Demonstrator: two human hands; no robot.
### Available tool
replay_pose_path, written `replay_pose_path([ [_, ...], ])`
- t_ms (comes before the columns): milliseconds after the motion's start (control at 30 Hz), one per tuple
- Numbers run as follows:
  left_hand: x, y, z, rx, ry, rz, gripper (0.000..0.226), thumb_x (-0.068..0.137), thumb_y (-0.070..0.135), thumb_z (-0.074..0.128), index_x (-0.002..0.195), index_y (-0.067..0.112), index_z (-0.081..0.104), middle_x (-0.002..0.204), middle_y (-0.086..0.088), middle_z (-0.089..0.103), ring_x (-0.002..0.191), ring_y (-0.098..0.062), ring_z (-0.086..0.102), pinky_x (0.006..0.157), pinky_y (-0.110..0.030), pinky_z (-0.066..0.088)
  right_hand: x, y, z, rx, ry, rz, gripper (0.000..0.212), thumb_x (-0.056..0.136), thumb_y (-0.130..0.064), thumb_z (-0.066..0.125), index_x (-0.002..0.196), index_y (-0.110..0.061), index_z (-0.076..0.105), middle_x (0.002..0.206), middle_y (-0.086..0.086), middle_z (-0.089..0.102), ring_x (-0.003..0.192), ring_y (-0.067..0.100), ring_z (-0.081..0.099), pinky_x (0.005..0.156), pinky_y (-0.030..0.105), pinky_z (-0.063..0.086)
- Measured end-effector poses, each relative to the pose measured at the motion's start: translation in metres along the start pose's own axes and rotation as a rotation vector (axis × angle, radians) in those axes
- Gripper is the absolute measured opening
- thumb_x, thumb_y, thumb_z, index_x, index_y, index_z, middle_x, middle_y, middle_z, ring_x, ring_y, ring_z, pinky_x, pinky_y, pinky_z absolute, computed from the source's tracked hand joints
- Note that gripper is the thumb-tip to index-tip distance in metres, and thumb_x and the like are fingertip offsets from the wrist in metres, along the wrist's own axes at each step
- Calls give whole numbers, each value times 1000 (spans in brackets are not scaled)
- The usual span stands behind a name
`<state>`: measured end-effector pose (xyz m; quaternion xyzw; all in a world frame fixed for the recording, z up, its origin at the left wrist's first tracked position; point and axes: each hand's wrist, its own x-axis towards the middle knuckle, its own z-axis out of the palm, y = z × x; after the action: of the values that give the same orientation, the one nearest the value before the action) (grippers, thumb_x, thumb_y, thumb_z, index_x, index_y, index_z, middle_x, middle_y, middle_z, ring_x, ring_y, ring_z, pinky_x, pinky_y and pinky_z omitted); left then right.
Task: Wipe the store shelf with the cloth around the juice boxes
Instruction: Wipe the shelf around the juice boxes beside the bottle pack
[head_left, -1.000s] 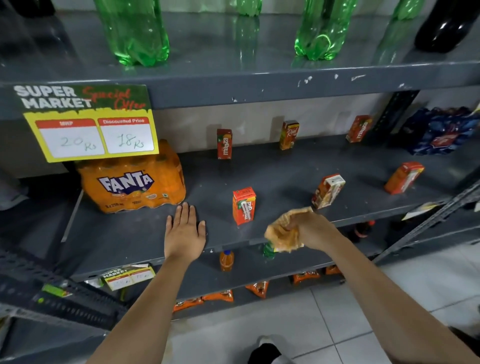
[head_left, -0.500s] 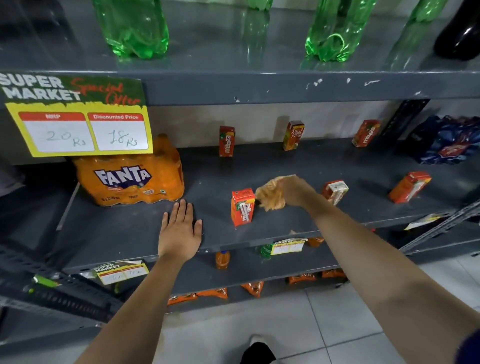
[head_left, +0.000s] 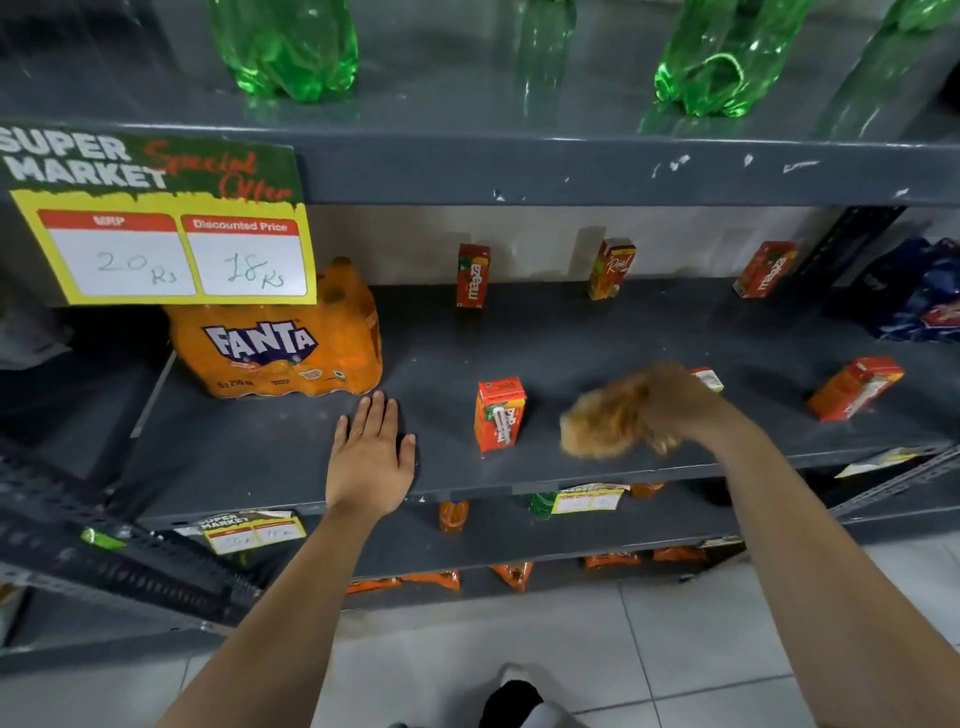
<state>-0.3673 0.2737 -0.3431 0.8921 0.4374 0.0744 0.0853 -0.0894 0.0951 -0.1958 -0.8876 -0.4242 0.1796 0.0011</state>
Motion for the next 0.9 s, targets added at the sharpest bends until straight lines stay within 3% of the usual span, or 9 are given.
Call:
replay_pose_path([
  [67,0,0,0,-8,3,-1,59,101,41,23,152,12,18,161,-6,12,148,-20,3,120,-40,2,33,-14,-2,-52,166,-28,30,96,-12,45,116,-6,66,116,15,69,107,31,65,93,39,52],
  [133,-1,-1,0,-8,5,0,59,101,42,23,152,13,19,161,-6,13,148,-20,4,120,-40,2,50,-32,14,-58,222,-18,33,96,-13,43,124,-6,60,122,16,65,111,33,62,94,41,51],
  [267,-1,0,0,-12,9,8,59,101,42,24,152,13,19,161,-6,13,148,-20,4,120,-40,2,39,-43,66,-111,213,30,36,95,-9,39,126,-6,57,121,16,65,111,35,62,85,42,53],
  [433,-1,0,-1,-6,4,2,59,101,42,23,152,13,18,161,-6,12,148,-20,4,120,-40,2,-26,-34,97,-192,149,17,36,95,-9,39,123,-17,61,116,6,65,103,27,64,69,30,46],
  [567,-1,1,-1,-10,2,2,59,101,42,22,152,13,17,162,-6,11,148,-20,3,120,-40,1,-80,-42,87,-81,37,-35,26,95,-25,47,108,-25,69,105,-2,72,94,21,68,76,31,55],
  [700,-2,0,-2,-17,1,5,59,101,41,22,152,12,18,162,-6,12,148,-20,3,120,-40,1,-89,-88,69,60,172,-131,25,92,-27,54,113,-31,67,105,-5,72,91,18,69,77,29,56],
  [900,-3,0,-3,-19,-1,9,59,101,42,21,152,12,17,162,-6,11,148,-19,2,120,-40,1,-72,-146,100,-68,154,-118,32,93,-6,42,114,-13,64,113,10,69,99,30,67,75,36,54],
])
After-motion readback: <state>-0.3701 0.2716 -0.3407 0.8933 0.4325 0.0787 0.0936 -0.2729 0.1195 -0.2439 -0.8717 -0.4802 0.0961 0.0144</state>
